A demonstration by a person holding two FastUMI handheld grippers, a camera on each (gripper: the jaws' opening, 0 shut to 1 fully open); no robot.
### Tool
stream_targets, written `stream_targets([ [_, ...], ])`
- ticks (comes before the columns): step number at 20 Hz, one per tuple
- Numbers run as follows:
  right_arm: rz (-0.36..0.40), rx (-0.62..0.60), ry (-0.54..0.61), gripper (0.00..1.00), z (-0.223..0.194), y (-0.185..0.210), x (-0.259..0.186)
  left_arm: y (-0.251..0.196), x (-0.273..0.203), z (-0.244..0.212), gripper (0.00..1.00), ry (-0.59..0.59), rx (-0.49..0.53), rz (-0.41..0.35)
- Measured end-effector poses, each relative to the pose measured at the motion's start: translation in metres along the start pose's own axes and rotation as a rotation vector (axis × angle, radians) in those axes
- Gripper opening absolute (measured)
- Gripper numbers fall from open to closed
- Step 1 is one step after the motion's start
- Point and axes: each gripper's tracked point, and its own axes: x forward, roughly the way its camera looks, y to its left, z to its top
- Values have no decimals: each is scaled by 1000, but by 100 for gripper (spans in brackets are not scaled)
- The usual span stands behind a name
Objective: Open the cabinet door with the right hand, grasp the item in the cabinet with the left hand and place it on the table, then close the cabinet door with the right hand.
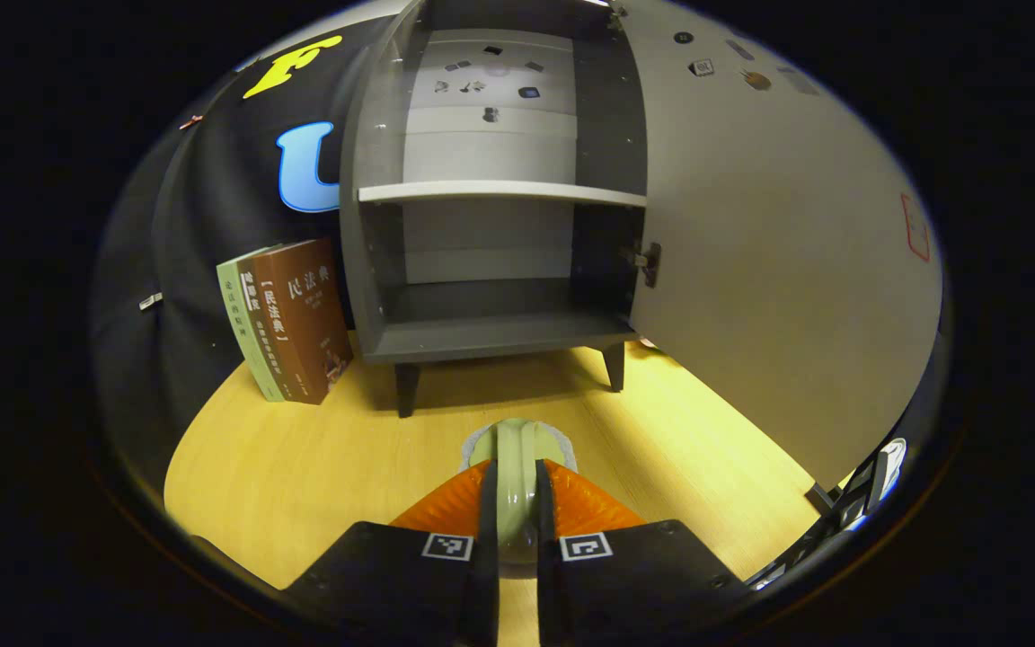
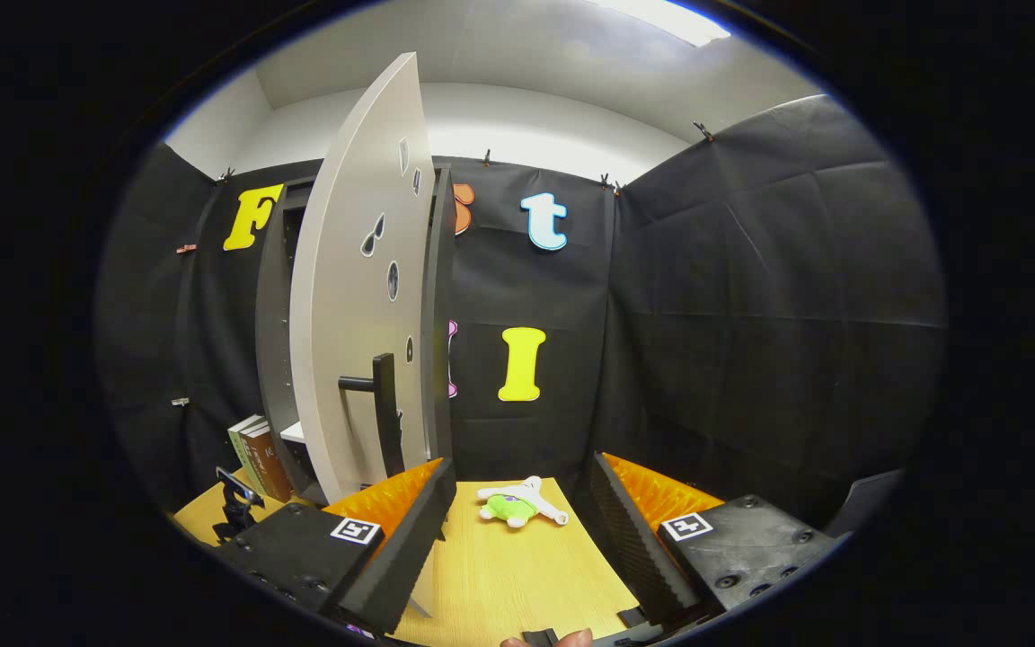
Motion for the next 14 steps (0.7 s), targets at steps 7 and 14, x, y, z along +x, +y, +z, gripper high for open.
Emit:
stream_targets([
  [7,-5,-41,28,98,-9,-1,1,-18,24,-59,21,63,-26,9],
  [14,-19,-39,42,98,-16,-10,5,-24,28,-88,29,126,-75,19],
])
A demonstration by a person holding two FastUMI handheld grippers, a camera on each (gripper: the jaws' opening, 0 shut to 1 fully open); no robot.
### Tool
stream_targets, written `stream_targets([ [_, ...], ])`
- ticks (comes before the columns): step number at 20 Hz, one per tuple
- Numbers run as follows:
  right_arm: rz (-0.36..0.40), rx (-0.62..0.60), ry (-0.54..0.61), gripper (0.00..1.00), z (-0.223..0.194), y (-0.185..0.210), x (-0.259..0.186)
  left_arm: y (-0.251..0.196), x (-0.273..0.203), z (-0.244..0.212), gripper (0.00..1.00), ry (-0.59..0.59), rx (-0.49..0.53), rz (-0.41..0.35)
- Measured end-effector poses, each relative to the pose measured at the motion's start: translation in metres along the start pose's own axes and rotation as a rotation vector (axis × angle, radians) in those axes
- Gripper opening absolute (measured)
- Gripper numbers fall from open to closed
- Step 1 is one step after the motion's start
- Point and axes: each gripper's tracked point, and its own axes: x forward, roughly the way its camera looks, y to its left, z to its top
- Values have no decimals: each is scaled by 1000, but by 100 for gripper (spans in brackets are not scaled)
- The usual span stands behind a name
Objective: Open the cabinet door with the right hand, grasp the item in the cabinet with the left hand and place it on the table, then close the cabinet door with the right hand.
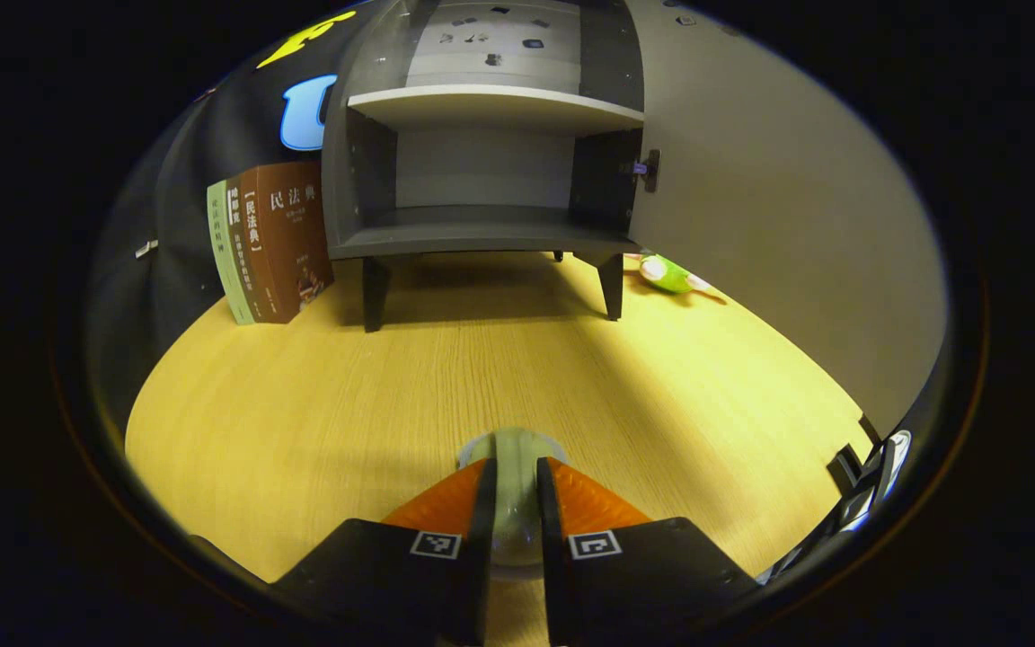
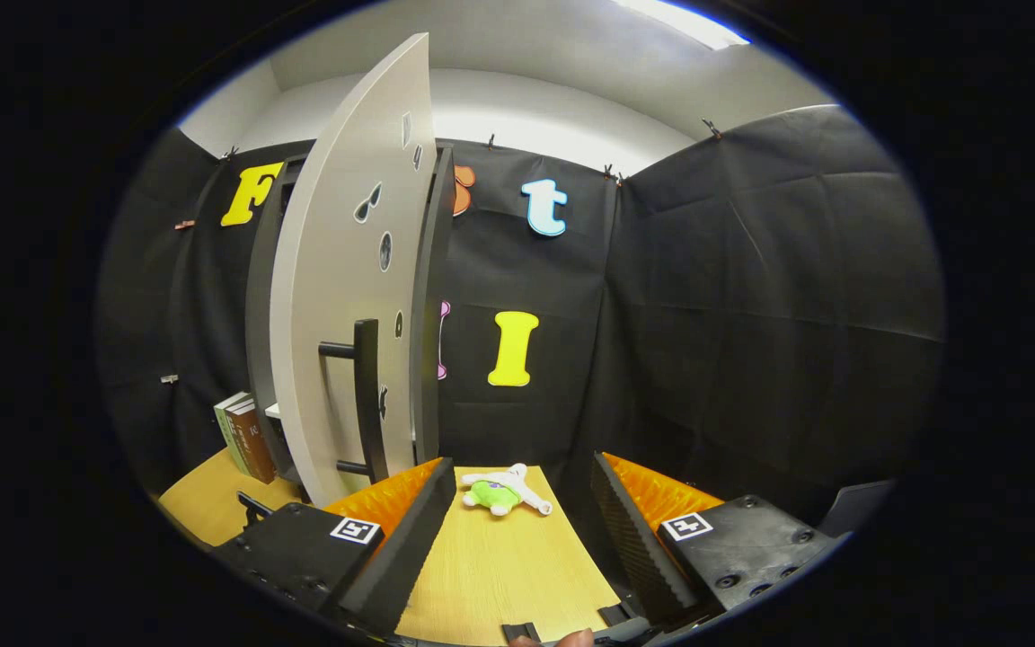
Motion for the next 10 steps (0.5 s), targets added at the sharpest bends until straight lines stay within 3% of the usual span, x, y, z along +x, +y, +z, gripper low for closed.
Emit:
stream_targets([
  [4,0,0,-9,98,2,2,3,1,-11,10,84,-27,10,-1],
  [7,-10,5,-23,98,6,2,4,6,-26,26,95,-52,25,5],
  [10,-9,21,-19,98,7,5,7,16,-48,55,96,-95,36,17],
])
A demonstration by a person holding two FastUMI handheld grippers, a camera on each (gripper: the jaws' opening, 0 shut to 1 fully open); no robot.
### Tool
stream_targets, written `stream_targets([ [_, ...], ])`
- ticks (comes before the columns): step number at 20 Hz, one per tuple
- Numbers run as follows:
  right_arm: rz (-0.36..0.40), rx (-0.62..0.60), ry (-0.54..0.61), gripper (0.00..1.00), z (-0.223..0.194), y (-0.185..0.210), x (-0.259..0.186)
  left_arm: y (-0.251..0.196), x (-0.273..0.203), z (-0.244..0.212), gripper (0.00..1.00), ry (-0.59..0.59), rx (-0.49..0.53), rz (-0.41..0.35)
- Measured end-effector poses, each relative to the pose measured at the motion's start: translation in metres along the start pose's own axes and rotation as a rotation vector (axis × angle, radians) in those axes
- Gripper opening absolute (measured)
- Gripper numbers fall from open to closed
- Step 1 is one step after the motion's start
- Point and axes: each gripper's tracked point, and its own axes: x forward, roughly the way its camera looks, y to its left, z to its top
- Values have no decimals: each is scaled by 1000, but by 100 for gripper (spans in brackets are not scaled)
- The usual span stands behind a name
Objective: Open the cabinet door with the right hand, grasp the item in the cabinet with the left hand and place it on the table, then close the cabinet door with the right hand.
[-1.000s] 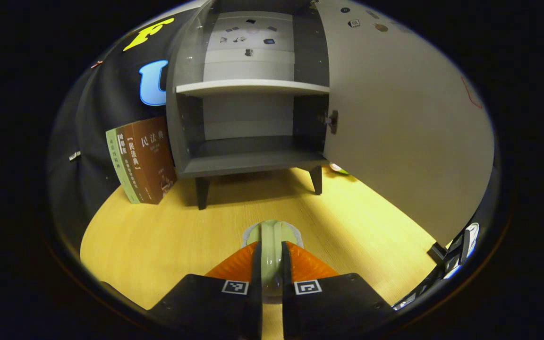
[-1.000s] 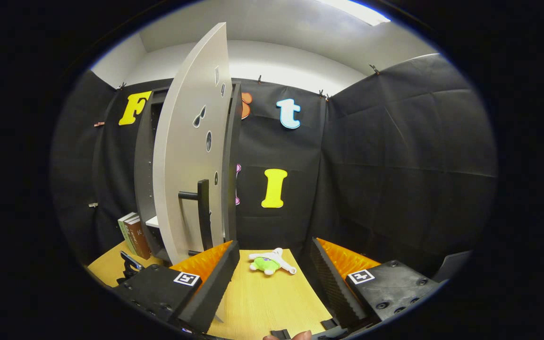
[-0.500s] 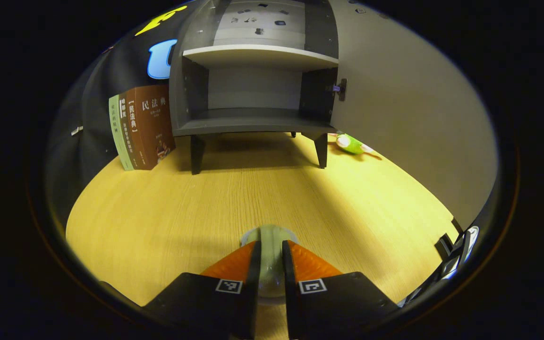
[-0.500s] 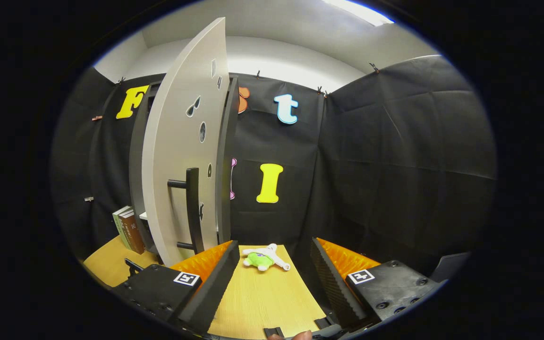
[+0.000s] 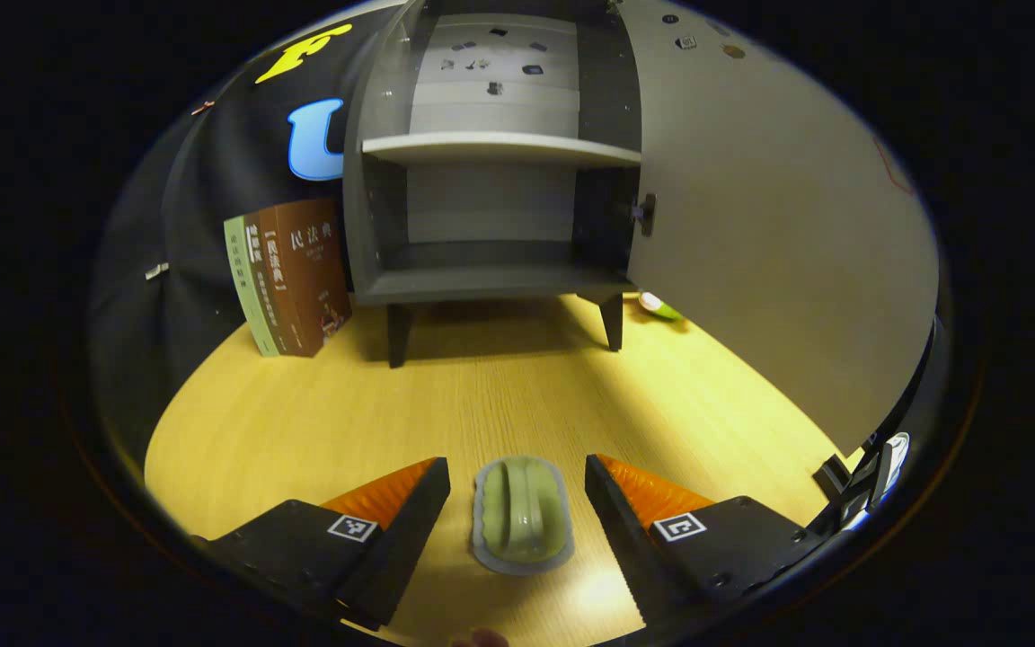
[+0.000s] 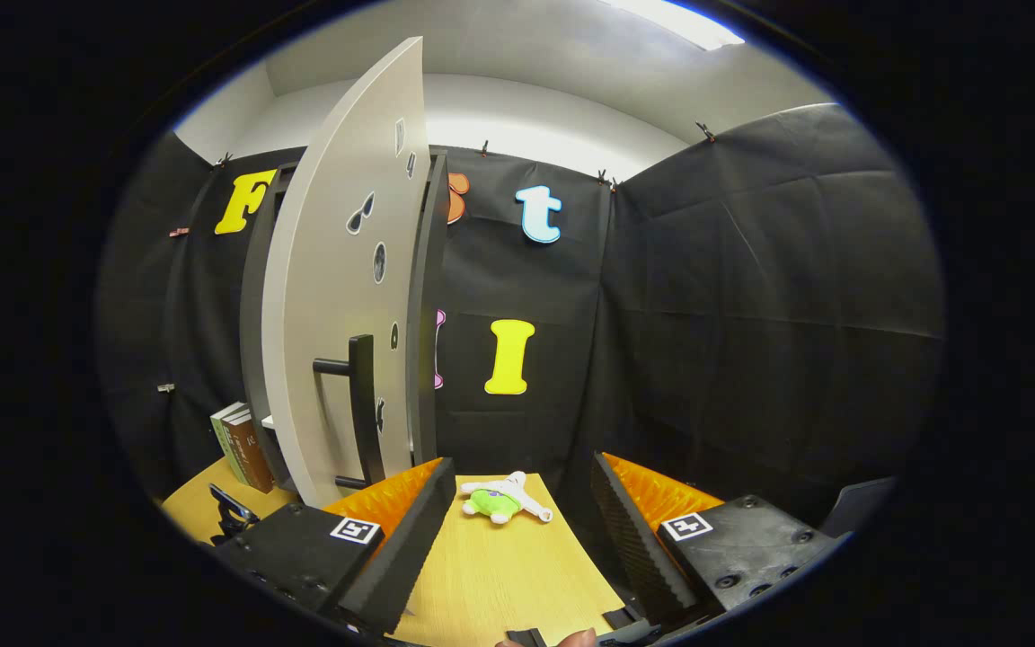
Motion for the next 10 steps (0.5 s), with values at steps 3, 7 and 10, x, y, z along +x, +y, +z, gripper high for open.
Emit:
stream_targets([
  [3,12,10,-3,98,2,4,4,15,-27,41,96,-45,0,16],
  [7,20,24,1,98,3,7,12,38,-72,105,96,-142,-27,30],
  [10,17,30,-10,98,8,7,18,62,-106,149,95,-185,-23,83],
])
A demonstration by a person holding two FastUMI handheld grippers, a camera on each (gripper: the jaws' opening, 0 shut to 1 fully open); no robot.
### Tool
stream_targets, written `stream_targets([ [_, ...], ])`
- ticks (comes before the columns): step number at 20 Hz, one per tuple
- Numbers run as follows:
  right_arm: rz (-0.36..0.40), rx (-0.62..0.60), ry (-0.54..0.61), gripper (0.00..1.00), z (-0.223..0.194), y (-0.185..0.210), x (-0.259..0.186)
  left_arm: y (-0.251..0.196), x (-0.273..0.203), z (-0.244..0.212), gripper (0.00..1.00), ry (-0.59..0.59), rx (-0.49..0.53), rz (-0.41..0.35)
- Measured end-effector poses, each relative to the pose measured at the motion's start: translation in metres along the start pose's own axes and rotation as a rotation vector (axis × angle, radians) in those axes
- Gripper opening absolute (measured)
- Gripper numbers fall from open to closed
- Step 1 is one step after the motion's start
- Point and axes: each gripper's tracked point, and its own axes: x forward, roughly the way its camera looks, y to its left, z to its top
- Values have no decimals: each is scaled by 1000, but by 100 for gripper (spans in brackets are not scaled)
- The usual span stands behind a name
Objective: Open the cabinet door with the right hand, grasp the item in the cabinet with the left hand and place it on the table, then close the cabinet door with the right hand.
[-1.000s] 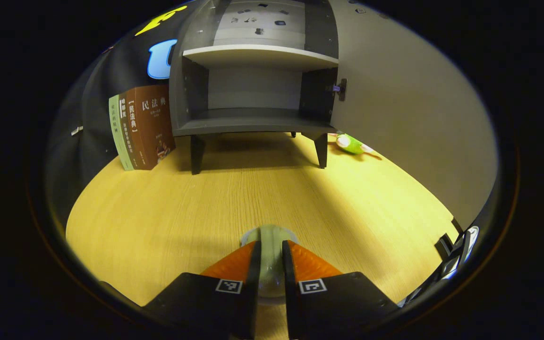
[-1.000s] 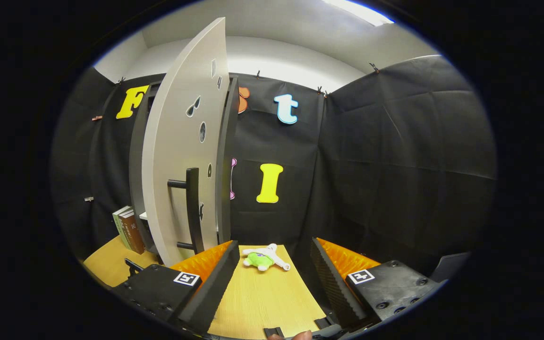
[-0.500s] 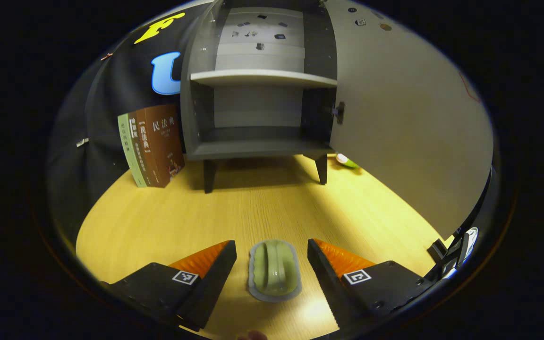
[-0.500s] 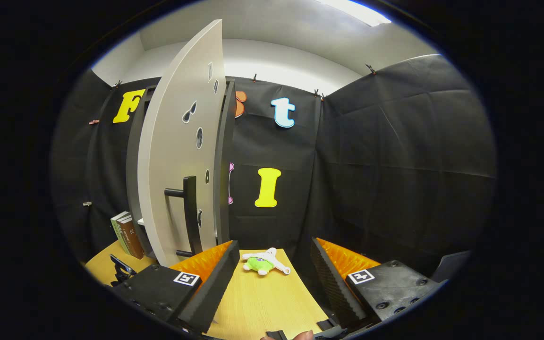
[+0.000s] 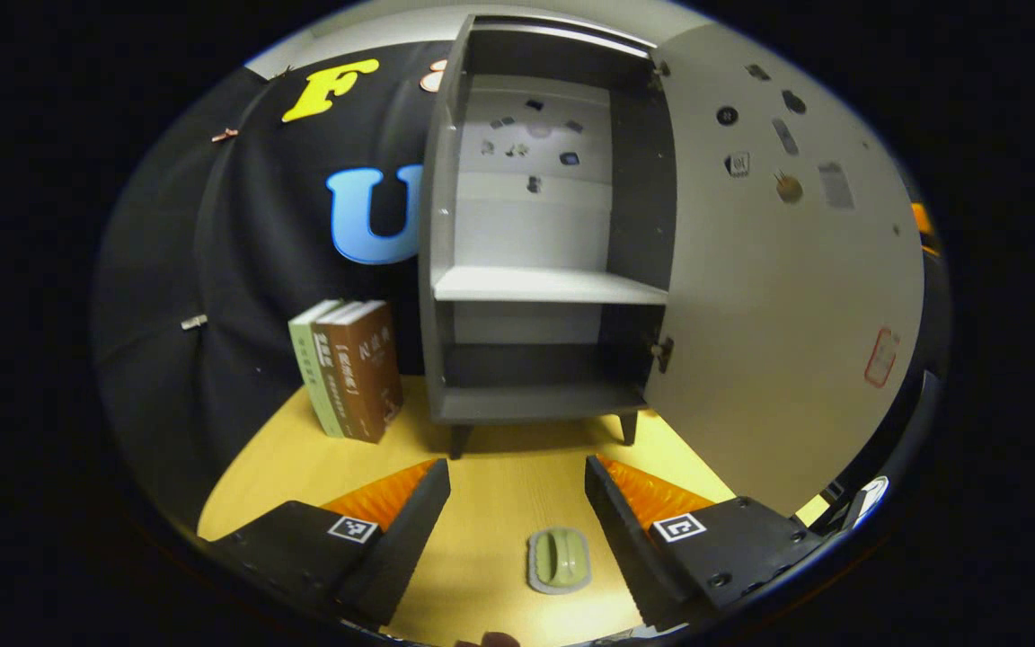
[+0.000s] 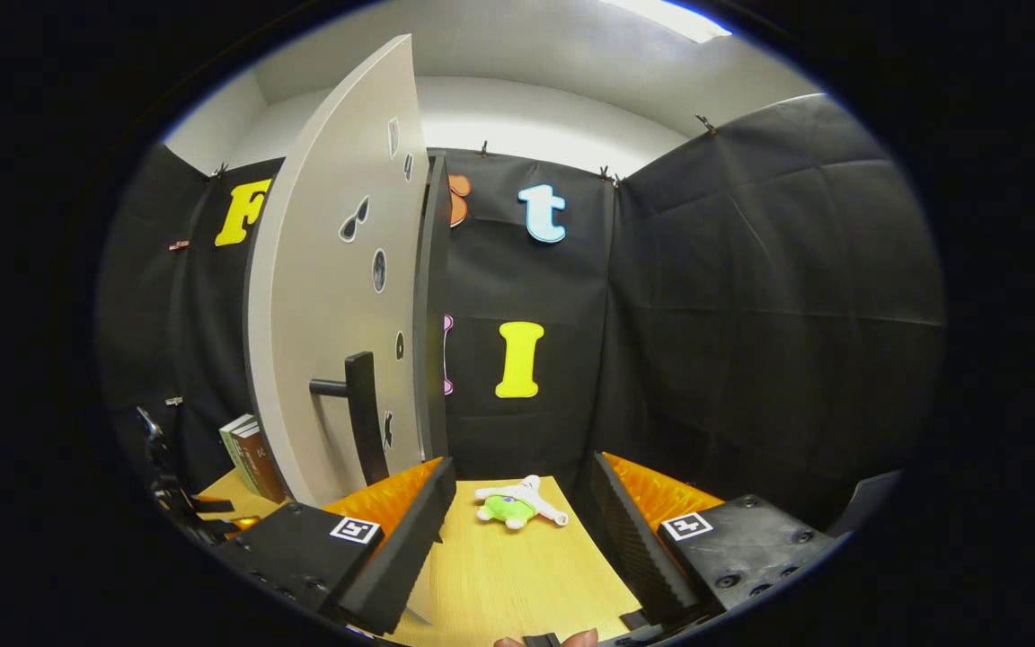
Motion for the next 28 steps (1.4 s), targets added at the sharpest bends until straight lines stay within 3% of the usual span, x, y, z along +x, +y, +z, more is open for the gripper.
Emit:
stream_targets([
  [5,3,-10,-15,98,8,3,8,35,-43,81,95,-101,-21,66],
  [10,41,-8,-10,98,10,22,15,67,-82,133,95,-154,-45,116],
  [14,28,-30,-22,96,10,27,15,92,-104,147,95,-176,-79,133],
  [16,52,5,-9,92,6,34,16,107,-111,147,94,-179,-81,147],
  [17,61,25,0,96,5,38,16,114,-115,147,93,-177,-74,155],
  [18,65,47,6,92,3,42,14,119,-118,145,95,-177,-67,161],
  [19,65,63,9,96,3,48,11,125,-120,144,92,-175,-61,166],
  [27,95,76,1,96,-2,105,-8,151,-129,144,93,-195,-55,125],
  [28,92,81,-1,100,-1,116,-8,155,-129,143,92,-195,-52,118],
])
